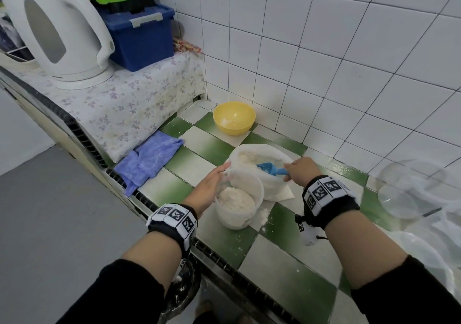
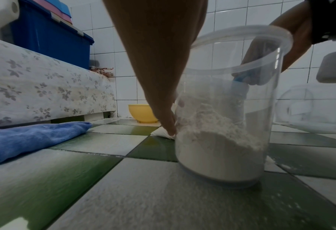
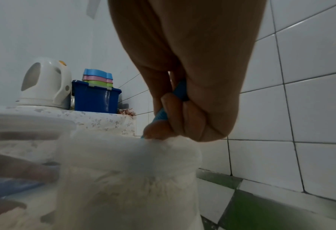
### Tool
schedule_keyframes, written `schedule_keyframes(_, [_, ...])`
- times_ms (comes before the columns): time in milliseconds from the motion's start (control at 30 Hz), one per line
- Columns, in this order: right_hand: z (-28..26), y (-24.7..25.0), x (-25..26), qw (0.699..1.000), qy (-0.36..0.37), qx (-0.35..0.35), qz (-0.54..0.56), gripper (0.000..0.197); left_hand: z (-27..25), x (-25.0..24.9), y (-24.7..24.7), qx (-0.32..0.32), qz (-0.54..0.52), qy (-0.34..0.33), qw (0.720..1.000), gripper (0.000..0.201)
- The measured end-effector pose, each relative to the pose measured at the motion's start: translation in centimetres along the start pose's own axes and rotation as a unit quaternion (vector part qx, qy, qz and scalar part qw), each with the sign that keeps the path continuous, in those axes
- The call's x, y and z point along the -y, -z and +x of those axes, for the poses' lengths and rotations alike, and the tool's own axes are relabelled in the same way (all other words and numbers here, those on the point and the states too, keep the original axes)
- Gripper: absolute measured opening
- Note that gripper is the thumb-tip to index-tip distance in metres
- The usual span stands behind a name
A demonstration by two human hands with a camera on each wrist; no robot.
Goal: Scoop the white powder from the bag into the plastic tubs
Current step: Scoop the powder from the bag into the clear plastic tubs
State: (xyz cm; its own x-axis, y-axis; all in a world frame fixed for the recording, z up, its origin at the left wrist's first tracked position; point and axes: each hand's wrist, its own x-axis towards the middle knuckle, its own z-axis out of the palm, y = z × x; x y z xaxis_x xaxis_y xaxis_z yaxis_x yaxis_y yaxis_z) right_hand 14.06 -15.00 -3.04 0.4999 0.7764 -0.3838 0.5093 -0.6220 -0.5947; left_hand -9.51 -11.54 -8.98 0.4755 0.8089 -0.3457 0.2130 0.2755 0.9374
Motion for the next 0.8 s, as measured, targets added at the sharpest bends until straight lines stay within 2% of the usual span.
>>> schedule_keyframes(67, [0.3, -0.2, -0.4, 1.000, -0.013, 0.010, 0.027, 0.033, 0.0, 0.0, 0.1, 0.003, 0.001, 0.003, 1.000, 0.051])
schedule_keyframes(233, [0.6, -0.1, -0.7, 0.992, -0.045, 0.030, 0.113, 0.026, -0.1, 0.1, 0.1, -0.013, 0.000, -0.004, 1.000, 0.037])
schedule_keyframes(500, [0.2, 1.5, -0.9, 0.972, -0.063, 0.005, 0.227, 0.021, 0.1, 0.0, -0.5, -0.063, -0.041, 0.009, 0.997, 0.017])
schedule_keyframes(700, [-2.0, 3.7, -0.7, 0.963, 0.005, 0.025, 0.270, 0.022, -0.1, 0.0, -0.6, -0.062, -0.058, 0.017, 0.996, 0.013])
schedule_keyframes(800, [-3.6, 4.3, -0.4, 0.957, 0.027, 0.059, 0.284, 0.021, -0.3, -0.4, -0.7, -0.054, -0.062, 0.024, 0.996, 0.015])
